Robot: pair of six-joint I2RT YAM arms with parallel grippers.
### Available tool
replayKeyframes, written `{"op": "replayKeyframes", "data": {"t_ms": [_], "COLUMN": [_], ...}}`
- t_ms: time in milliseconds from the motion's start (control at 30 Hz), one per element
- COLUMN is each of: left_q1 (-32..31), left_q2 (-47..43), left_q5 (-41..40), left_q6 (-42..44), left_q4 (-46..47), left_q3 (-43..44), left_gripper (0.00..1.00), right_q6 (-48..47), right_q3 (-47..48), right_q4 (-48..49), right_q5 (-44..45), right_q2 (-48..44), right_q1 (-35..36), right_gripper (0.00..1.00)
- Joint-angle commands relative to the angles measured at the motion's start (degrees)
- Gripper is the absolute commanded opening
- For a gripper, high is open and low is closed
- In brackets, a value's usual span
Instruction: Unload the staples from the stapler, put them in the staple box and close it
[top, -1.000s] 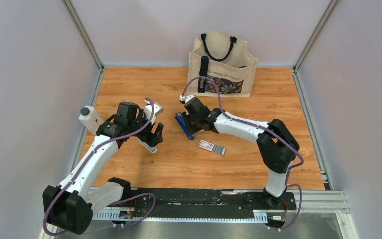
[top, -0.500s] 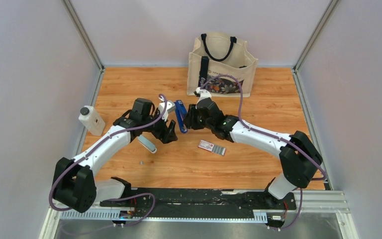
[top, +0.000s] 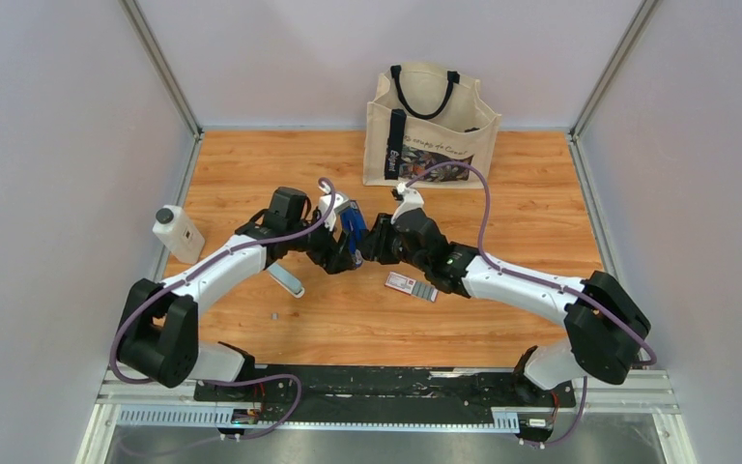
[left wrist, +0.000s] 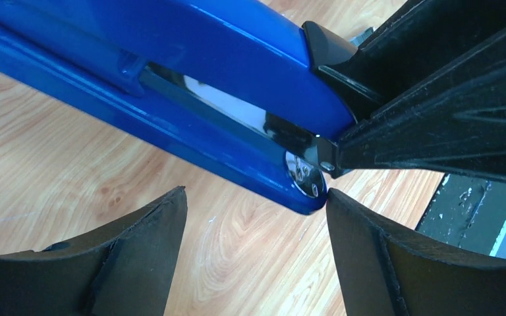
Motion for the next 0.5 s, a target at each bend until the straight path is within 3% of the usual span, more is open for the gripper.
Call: {"op": "replayKeyframes", "data": {"t_ms": [0, 167, 300, 467], "left_q1": [-1.1, -1.2, -1.2, -1.2], "left_q2": [1.1, 0.2, -0.3, -1.3], "left_q5": [1.2, 0.7, 0.0, -0.4], "left_q6": [1.2, 1.3, 2.2, 3.9], "left_q4": [3.7, 5.2, 5.3, 6.6], "left_q3": [1.9, 1.2, 1.0, -0.2], "left_gripper": [0.85, 0.80, 0.63, 0.54], "right_q6": [2.5, 3.9, 4.6, 5.5], "right_q3": [0.0, 0.0, -0.7, -1.5], "right_q4": [10.1, 10.8, 11.3, 12.0], "right_q5": [2.2, 1.7, 1.8, 1.0], "right_q2": [-3.9, -3.8, -4.2, -5.1], "right_q1": [0.8, 1.2, 1.4, 1.6], "right_gripper": [0.00, 0.00, 0.00, 0.00]}}
